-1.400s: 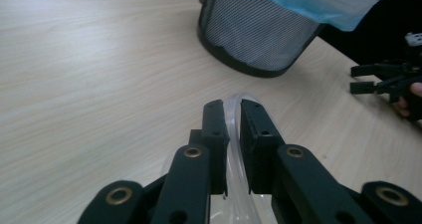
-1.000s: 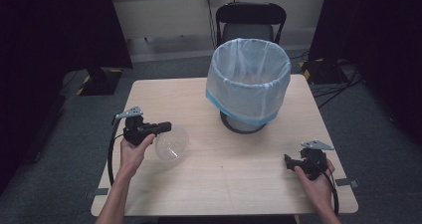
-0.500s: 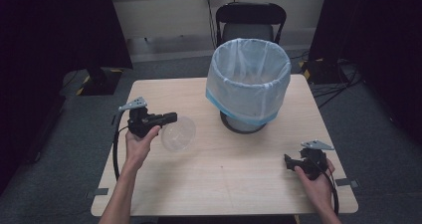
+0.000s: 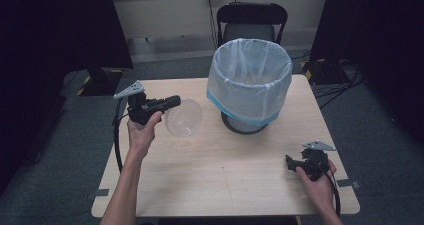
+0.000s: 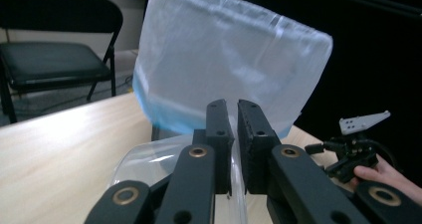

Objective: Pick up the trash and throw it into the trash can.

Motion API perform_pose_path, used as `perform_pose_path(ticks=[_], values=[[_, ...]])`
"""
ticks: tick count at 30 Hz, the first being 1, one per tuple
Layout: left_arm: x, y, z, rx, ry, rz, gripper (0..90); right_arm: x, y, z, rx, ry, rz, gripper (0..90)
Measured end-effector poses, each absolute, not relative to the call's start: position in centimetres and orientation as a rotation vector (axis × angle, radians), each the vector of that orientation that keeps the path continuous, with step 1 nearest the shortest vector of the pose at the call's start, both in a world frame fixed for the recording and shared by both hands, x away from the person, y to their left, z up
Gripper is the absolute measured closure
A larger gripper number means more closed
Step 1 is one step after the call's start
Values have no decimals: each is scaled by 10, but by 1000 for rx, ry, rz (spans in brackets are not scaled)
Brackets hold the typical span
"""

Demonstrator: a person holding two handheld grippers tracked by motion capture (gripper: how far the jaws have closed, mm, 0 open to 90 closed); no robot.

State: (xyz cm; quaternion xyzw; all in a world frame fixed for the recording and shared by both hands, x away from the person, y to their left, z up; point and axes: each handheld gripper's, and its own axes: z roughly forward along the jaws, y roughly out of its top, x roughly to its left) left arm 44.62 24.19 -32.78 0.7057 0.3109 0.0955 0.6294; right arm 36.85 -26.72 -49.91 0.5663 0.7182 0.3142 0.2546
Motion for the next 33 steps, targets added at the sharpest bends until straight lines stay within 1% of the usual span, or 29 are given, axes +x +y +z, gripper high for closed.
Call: perform_pose_path(ticks=[2, 7, 20, 23, 30, 33], values=[[446, 242, -325, 1614, 704, 220, 849, 368, -267, -499, 1539, 1951, 853, 143], [448, 242, -303, 1589, 672, 258, 849, 368, -267, -499, 1539, 1953, 853, 143], [462, 231, -267, 1526, 608, 273, 849, 368, -267, -499, 1538, 1951, 854, 143], [466, 225, -254, 1502, 580, 288, 849, 368, -267, -499, 1539, 1953, 854, 143], [475, 215, -235, 1477, 548, 300, 849, 368, -267, -499, 1538, 1952, 854, 143], [481, 205, -223, 1462, 525, 300, 849, 368, -267, -499, 1540, 1954, 853, 143]])
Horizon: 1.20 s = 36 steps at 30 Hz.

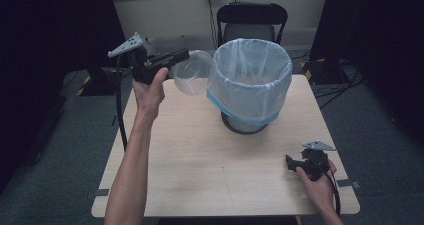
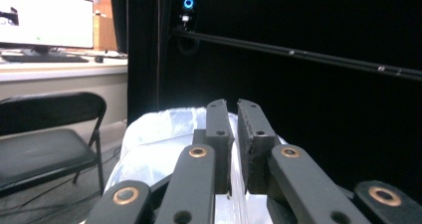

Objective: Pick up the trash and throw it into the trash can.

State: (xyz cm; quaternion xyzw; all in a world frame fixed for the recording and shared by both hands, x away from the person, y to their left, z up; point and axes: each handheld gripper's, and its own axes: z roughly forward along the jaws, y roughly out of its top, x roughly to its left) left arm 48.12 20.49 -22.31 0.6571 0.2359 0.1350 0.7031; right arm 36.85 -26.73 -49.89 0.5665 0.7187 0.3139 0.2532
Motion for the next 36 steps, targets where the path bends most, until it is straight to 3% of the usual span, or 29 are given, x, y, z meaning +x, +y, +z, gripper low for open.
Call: perform_pose_path(ticks=[13, 24, 32, 33, 36], values=[[520, 147, -197, 1441, 478, 246, 849, 369, -267, -499, 1539, 1955, 855, 143], [551, 103, -221, 1488, 517, 186, 849, 369, -267, -499, 1540, 1954, 855, 143], [563, 92, -239, 1520, 558, 147, 843, 369, -267, -499, 1541, 1953, 855, 143], [563, 92, -241, 1518, 559, 141, 827, 369, -267, -499, 1541, 1954, 855, 143], [565, 91, -244, 1539, 588, 146, 671, 369, -267, -499, 1541, 1953, 855, 143]])
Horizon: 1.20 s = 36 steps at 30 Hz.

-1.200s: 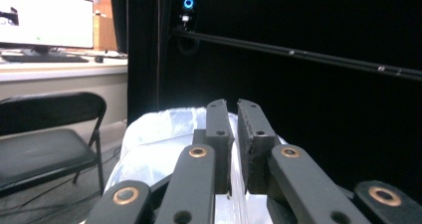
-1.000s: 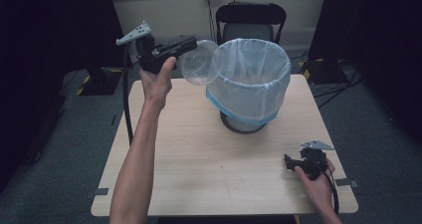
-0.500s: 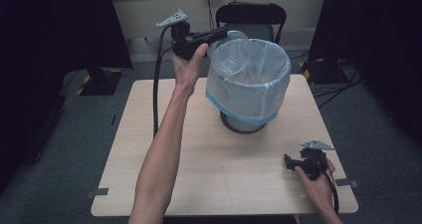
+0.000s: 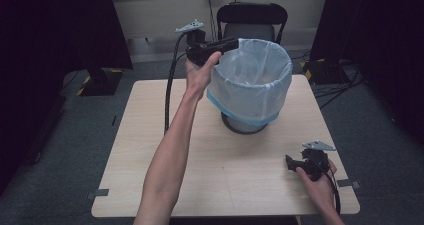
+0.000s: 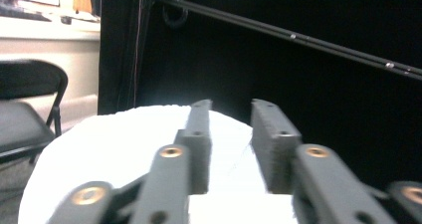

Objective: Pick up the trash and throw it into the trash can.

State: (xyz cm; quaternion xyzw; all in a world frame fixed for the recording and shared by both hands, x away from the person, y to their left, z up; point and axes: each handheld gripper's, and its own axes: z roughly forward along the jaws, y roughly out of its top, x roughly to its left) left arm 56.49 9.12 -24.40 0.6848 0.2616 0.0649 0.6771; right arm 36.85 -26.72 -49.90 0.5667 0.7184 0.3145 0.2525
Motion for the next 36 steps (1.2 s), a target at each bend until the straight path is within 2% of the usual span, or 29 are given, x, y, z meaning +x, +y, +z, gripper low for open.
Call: perform_pose_path(ticks=[8, 14, 32, 36], values=[[563, 93, -247, 1546, 593, 184, 325, 369, -267, -499, 1537, 1958, 854, 143], [555, 104, -252, 1548, 617, 233, 164, 369, -267, -499, 1537, 1957, 855, 143], [520, 169, -287, 1611, 712, 313, 157, 369, -267, -499, 1538, 1955, 854, 143], [514, 178, -293, 1630, 724, 331, 184, 369, -267, -499, 1538, 1957, 854, 143]])
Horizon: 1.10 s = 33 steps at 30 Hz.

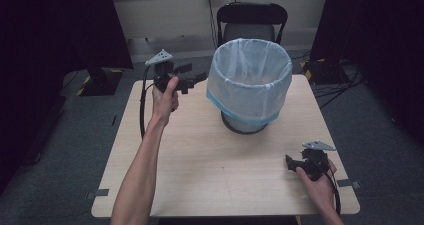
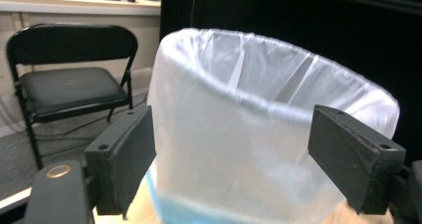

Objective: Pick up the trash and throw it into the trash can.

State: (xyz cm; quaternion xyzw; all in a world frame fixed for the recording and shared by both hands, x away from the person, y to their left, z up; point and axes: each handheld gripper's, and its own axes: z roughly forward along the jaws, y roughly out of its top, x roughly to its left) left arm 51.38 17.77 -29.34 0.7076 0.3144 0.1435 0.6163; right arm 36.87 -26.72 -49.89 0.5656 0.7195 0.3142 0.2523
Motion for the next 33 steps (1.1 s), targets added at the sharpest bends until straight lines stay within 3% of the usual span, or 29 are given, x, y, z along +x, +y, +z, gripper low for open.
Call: perform_pose_path(ticks=[8, 21, 33], values=[[490, 204, -305, 1661, 754, 404, 178, 369, -267, -499, 1538, 1956, 854, 143], [459, 243, -328, 1695, 782, 389, 157, 369, -267, -499, 1538, 1956, 854, 143], [424, 270, -355, 1771, 857, 490, 159, 369, -267, -499, 1538, 1954, 854, 143]])
